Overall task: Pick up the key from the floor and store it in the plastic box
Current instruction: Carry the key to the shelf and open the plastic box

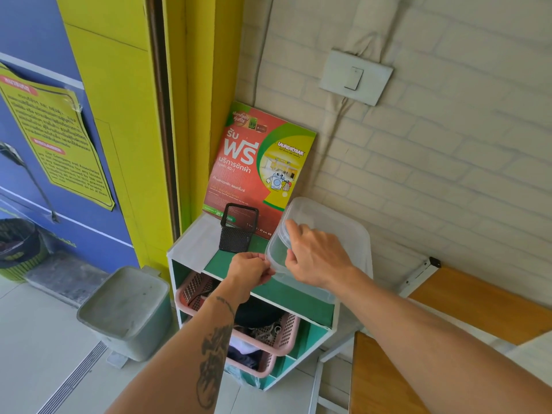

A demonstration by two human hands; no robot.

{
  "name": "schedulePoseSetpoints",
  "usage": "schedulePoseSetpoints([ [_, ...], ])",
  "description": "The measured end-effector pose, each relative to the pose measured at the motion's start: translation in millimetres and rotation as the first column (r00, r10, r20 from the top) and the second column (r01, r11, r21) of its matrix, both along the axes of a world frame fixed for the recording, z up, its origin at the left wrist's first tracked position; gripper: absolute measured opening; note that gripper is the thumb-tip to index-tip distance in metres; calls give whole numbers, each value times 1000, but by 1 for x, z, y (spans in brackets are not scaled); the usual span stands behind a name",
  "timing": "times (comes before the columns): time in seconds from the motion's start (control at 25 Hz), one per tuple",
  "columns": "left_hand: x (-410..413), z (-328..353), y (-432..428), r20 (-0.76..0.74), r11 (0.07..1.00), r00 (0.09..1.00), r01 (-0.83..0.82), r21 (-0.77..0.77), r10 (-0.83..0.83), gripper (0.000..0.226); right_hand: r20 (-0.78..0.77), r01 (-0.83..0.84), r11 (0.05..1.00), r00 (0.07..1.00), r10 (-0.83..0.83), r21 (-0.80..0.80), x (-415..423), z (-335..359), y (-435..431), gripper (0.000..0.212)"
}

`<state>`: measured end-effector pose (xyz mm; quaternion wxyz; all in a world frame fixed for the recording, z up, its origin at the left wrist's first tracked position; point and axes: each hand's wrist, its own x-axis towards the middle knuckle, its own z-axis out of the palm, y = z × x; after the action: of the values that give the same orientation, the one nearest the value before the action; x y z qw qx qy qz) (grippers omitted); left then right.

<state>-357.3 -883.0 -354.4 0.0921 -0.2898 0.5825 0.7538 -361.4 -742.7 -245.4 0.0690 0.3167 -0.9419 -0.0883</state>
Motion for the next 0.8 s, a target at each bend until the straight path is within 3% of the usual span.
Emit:
schedulePoseSetpoints([
  [0.24, 0, 4, 3, 41, 999, 998, -41, 5, 41, 12, 81, 174, 978, 983, -166, -117, 2, 1, 40, 29],
  [0.4, 2, 8, 5, 34, 998, 998, -48, -36, 49, 13, 61, 139, 973, 990, -129, -186, 6, -3, 54, 30],
  [0.56, 5, 20, 6, 20, 968, 1000, -4, -252, 9, 23, 53, 120, 972, 992, -111, -200, 10, -1, 44, 32],
  [0.68, 7, 37, 9, -38, 866, 999, -10, -499, -10, 26, 17, 117, 968, 993, -116, -224, 14, 2, 42, 36],
  [0.8, 0, 56, 15, -168, 907, 985, -96, -410, 28, 23, -19, 83, 975, 996, -89, -206, 17, 3, 45, 44],
])
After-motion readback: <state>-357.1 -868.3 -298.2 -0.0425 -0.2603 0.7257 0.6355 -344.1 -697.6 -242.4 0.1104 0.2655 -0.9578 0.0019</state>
